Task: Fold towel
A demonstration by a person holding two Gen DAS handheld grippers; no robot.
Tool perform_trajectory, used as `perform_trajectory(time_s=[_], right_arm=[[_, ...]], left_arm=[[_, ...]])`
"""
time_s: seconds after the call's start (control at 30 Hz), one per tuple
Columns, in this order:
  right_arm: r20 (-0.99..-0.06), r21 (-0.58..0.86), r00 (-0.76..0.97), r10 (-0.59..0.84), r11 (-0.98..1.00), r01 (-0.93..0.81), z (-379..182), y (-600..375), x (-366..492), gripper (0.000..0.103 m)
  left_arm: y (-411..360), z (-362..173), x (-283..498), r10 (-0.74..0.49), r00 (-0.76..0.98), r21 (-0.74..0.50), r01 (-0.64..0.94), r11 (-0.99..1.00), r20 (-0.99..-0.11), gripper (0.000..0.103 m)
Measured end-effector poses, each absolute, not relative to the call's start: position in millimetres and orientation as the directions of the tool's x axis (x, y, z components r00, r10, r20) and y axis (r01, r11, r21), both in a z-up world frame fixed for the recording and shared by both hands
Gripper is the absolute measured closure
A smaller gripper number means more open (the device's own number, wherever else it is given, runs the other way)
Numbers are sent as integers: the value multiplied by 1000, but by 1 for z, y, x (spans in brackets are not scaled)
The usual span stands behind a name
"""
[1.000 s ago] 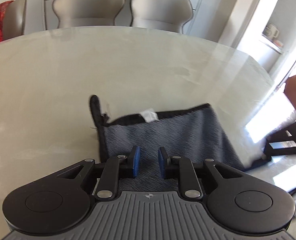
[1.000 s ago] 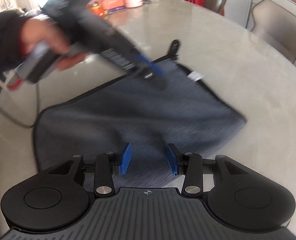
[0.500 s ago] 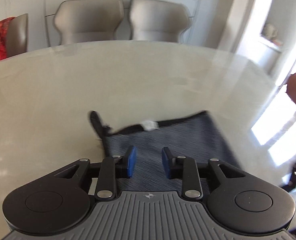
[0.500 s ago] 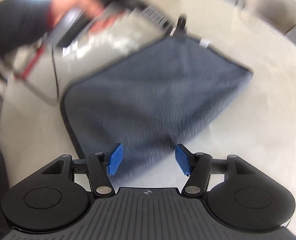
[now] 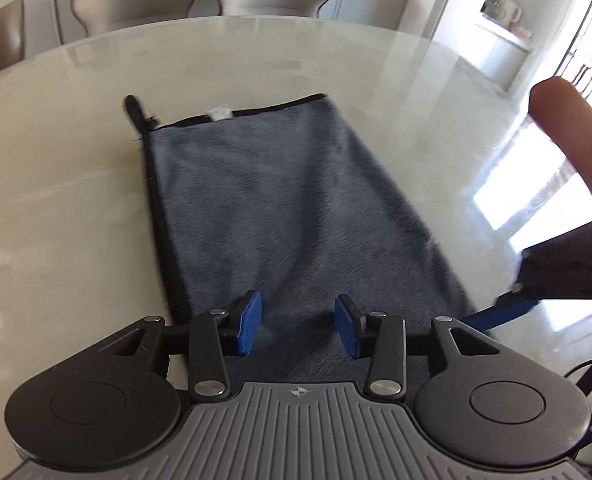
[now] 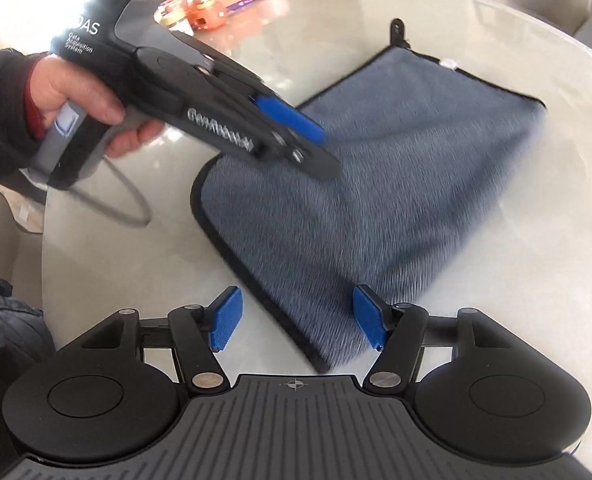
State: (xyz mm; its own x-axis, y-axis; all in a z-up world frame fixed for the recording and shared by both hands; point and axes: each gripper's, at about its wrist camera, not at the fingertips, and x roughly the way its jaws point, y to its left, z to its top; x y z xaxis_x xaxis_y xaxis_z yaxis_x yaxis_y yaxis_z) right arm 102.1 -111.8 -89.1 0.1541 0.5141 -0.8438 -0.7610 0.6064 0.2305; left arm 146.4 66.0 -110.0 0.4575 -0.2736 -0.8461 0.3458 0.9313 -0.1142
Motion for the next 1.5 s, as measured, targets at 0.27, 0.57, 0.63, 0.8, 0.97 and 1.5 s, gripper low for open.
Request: perform_trajectory(time_s=[0.27,0.57,0.63,0.8,0.97,1.5], right_arm=[[-853,244,206,479,716,-654,-82,-122,89,40],[-849,188,327,415,816,-547,-85,-129,74,40],[-854,142,350,384,820,-554,-87,-125,71,40],[-877,35,365,314,797,-602,-92,-110,69,40],[-878,44,366,308,814,-579,-96,-107,66,40],[-808,272,391,440,868,-416,-69,-133,102,88]], left_arm=[[78,-106,110,-170,468,-23,304,952,-867,53],[91,-95,72,-216,511,-71,288,955,-832,52],[87,-92,64,-225,528,-48,329,943,-819,52],[77,-89,53,-255,545,2,426,905,-798,52],[71,-91,54,-279,551,47,504,862,-787,50],[42,-110,50,-305,500,257,771,582,-810,46]])
